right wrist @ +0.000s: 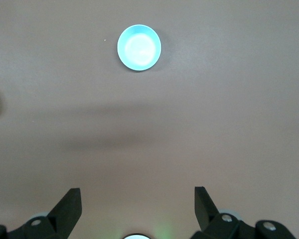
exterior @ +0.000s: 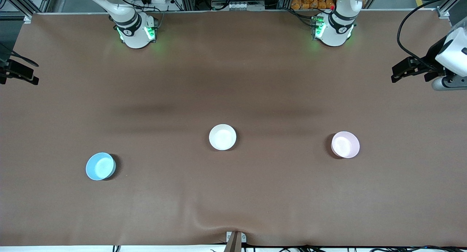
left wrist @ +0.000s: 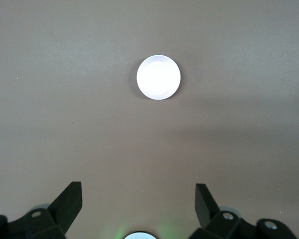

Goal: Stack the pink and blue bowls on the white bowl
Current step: 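Move the left gripper down to the pink bowl rim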

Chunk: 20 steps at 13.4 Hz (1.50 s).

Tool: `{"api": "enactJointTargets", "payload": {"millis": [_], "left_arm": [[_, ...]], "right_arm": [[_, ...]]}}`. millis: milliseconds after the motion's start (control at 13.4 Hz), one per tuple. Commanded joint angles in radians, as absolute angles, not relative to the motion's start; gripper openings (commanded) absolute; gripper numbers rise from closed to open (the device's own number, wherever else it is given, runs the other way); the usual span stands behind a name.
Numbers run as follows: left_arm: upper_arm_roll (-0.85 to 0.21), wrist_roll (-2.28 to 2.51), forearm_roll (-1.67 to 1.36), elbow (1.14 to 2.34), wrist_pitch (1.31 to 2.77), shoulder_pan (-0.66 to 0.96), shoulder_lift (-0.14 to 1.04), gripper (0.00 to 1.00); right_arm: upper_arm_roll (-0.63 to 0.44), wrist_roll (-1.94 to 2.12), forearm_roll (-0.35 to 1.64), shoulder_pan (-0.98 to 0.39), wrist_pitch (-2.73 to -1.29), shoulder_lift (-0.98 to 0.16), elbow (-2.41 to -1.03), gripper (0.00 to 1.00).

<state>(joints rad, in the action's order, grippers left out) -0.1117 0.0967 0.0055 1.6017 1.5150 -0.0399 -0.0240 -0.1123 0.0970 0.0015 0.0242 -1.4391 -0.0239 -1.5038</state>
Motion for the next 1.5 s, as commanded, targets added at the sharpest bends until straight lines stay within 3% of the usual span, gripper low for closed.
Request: {"api": "enactJointTargets", "payload": {"millis": [0, 449, 974, 1423], "left_arm": [[-0.114, 0.084, -0.009, 1.627, 1.58, -0.044, -0.002, 1.0], [-0.114, 0.086, -0.009, 1.643, 1.712, -0.051, 0.115, 1.0], [-0.112, 0.086, -0.011, 1.899, 2.015, -0.058, 0.135, 1.0], [-0.112, 0.084, -0.009, 1.907, 2.151, -0.1, 0.287, 1.0]], "right_arm": [[-0.109, 0.098, 0.009, 0.031, -1.437, -0.029, -1.491, 1.0], [-0.109, 0.098, 0.011, 0.034, -1.439, -0.052, -1.485, 1.0], [-0.109, 0.098, 0.012, 0.034, -1.439, -0.069, -1.483, 1.0], [-0.107, 0.095, 0.015, 0.032, -1.43, -0.149, -1.471, 1.0]]}}
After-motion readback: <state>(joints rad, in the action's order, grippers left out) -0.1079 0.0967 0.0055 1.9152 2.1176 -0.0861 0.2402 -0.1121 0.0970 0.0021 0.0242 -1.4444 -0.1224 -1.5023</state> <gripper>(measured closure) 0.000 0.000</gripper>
